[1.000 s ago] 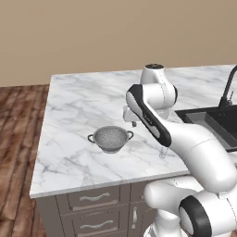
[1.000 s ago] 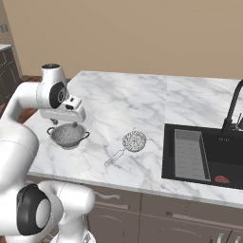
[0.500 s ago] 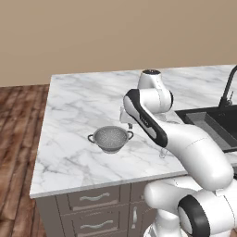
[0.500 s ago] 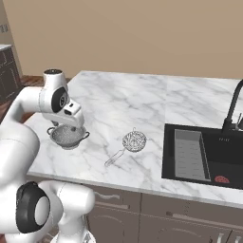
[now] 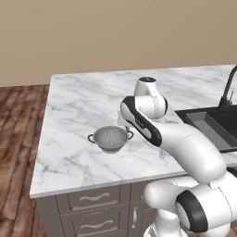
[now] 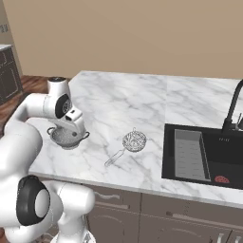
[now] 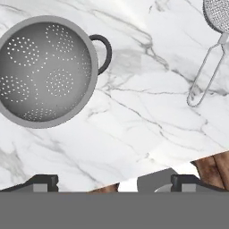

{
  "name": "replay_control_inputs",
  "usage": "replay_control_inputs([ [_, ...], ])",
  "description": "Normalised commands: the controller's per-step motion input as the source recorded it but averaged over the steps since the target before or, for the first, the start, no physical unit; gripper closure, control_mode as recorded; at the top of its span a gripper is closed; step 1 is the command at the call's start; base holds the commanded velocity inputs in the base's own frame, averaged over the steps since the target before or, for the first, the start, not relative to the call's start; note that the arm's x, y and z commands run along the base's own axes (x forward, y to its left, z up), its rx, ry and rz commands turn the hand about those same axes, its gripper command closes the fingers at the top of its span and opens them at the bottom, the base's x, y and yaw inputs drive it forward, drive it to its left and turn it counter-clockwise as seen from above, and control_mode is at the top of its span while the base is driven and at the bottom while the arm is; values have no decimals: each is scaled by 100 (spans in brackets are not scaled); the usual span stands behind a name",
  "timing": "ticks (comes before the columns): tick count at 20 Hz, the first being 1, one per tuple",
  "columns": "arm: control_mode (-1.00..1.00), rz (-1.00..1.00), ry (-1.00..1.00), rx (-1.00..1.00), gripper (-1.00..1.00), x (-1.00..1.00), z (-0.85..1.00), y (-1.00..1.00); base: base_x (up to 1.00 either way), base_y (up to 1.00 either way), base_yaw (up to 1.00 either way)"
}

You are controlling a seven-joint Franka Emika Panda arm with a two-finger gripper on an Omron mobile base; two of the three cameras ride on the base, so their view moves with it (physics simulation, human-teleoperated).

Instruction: Pick the strainer and colander and place them in the sink. Then turn on the water.

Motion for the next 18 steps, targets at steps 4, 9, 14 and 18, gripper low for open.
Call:
replay_control_inputs([
  [4, -100, -12, 0, 3, -100, 15, -35, 0, 0, 0, 0],
  [9, -100, -12, 0, 3, -100, 14, -29, 2, 0, 0, 0],
  [14, -100, -10, 0, 1, -100, 12, -17, 4, 0, 0, 0],
  [18, -100, -9, 0, 0, -100, 5, -16, 5, 0, 0, 0],
])
